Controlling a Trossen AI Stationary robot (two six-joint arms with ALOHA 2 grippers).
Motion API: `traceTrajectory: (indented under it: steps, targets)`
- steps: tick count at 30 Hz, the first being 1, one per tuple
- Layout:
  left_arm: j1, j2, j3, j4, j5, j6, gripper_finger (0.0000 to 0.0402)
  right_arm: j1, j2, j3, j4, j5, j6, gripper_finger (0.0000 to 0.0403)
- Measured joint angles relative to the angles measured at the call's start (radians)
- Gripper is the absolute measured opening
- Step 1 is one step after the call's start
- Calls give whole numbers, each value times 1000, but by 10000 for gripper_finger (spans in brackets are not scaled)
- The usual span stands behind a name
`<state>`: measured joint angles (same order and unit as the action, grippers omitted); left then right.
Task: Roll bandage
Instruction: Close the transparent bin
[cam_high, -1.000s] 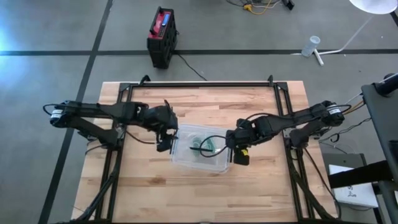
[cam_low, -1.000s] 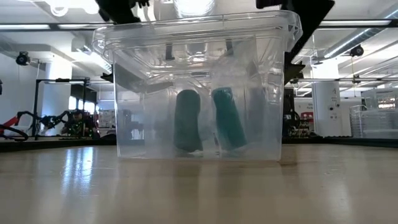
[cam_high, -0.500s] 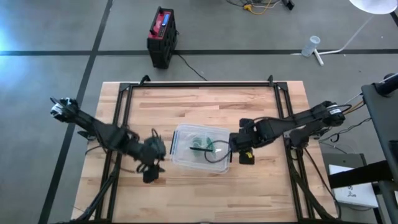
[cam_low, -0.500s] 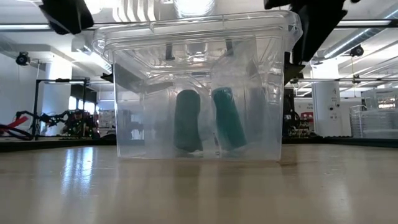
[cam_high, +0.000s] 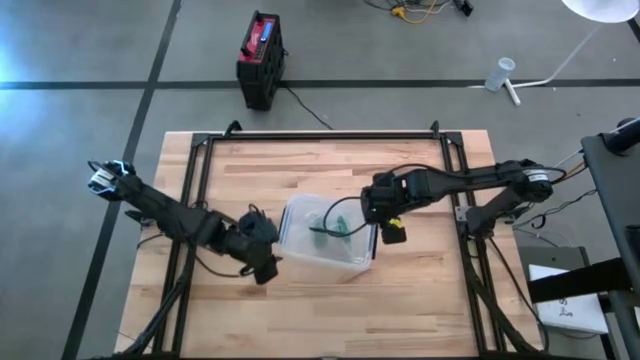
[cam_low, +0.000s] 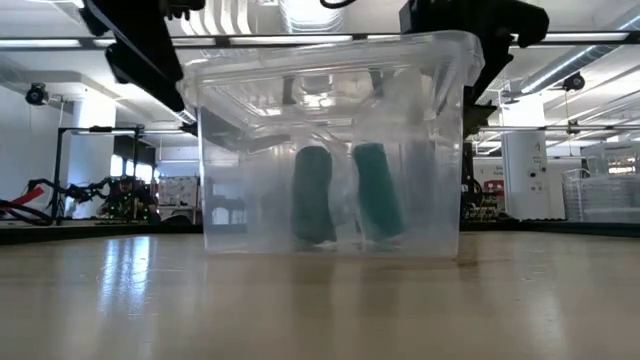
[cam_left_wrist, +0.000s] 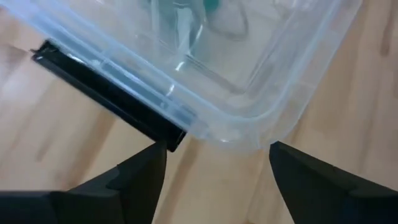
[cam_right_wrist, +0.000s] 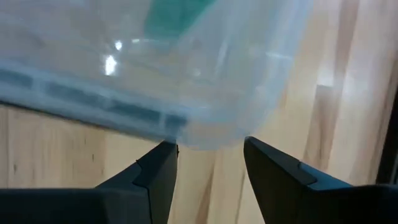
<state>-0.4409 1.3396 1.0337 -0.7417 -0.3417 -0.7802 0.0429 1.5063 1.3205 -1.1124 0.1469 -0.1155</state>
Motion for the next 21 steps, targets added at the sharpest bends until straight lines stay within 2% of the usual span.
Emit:
traceTrajectory:
  steps: [6, 12, 16, 21]
  targets:
    - [89, -41, 0, -18, 5, 120, 270, 13, 0, -1, 9, -64, 50, 179]
    - [142, -53, 0, -58, -42, 214, 258, 48, 0, 0, -6, -74, 70, 179]
    - [152, -52, -8, -54, -54, 244, 250, 27, 0, -10, -32, -31, 46, 179]
    - [151, -50, -23, -63, -52, 250, 242, 9, 12, -22, 0, -28, -2, 179]
